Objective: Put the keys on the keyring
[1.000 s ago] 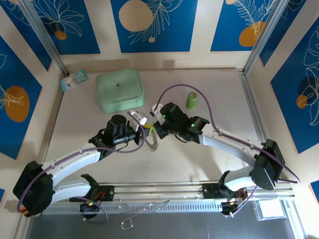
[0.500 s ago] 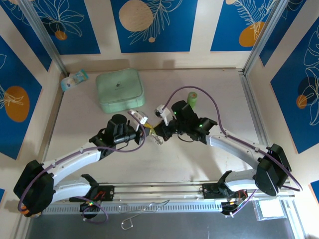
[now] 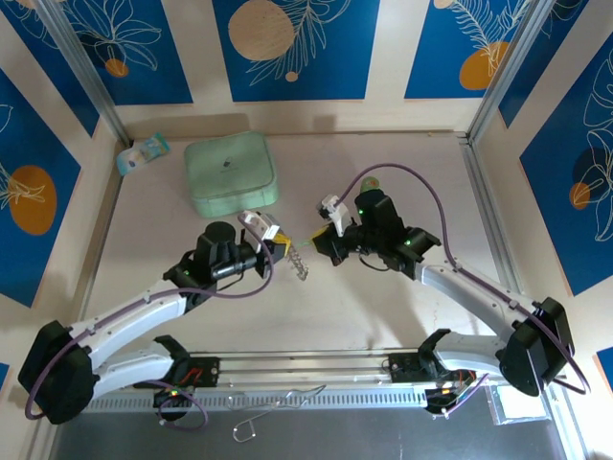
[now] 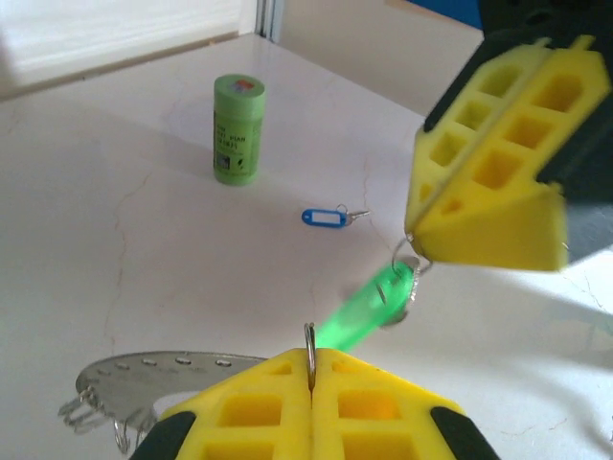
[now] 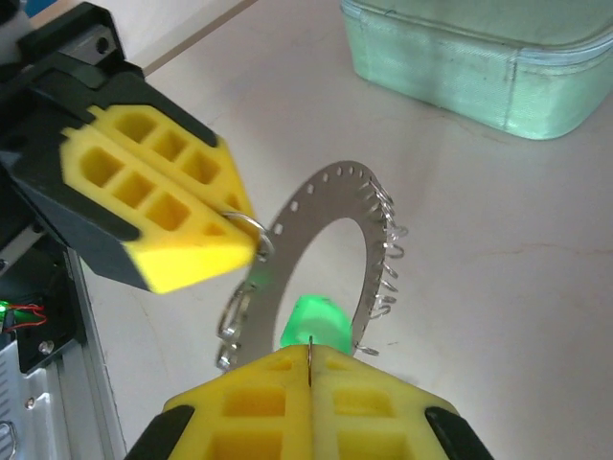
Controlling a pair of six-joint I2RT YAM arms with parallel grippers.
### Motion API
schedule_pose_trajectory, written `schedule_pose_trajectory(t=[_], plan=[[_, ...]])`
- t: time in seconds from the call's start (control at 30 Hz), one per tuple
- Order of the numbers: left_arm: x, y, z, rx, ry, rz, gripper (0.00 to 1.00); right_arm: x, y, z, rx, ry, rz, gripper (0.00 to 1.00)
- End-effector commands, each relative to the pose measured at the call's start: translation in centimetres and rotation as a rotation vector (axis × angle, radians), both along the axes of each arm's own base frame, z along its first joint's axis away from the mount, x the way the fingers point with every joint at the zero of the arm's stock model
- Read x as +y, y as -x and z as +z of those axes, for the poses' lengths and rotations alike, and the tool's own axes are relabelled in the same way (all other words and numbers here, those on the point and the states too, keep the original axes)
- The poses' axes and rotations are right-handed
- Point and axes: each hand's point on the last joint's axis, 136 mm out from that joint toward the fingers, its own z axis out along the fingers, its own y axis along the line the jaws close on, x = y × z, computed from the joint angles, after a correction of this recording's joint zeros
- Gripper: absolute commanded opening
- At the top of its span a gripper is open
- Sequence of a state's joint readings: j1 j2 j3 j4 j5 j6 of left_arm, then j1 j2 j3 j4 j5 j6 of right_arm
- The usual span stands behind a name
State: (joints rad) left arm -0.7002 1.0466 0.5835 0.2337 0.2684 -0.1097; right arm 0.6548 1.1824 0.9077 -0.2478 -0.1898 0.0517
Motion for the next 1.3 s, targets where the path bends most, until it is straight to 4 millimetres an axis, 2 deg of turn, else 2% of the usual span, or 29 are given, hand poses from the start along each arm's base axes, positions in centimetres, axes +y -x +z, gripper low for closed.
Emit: schedule_pose_trajectory(t=[0.0, 0.27, 0.6, 0.87, 1.27], plan=[[-0.7, 1.4, 2.1, -0.097, 0.05, -0.085, 0.0, 0.0, 1.4, 1.6, -0.056, -0.011, 0.124, 0.0], [-0.8, 2.8, 2.7, -0.194, 0.088, -0.153, 0.0, 1.6, 3.0, 3.1, -0.124, -0.079, 0.274, 0.0], [-1.1, 3.1, 2.5, -0.216, 0.082, -0.185, 0.0, 3.5, 2.9, 3.3, -0.073, -0.128, 0.299, 0.0], [-1.0, 3.0, 2.4, -0.238, 0.069, -0.183, 0.0, 3.7, 2.2, 2.9, -0.054, -0.128, 0.266, 0.0], [-1.1, 3.6, 2.8, -0.27, 0.088, -0.211, 0.0, 3.2, -0.1, 1.8, -0.015, -0.086, 0.14, 0.0]])
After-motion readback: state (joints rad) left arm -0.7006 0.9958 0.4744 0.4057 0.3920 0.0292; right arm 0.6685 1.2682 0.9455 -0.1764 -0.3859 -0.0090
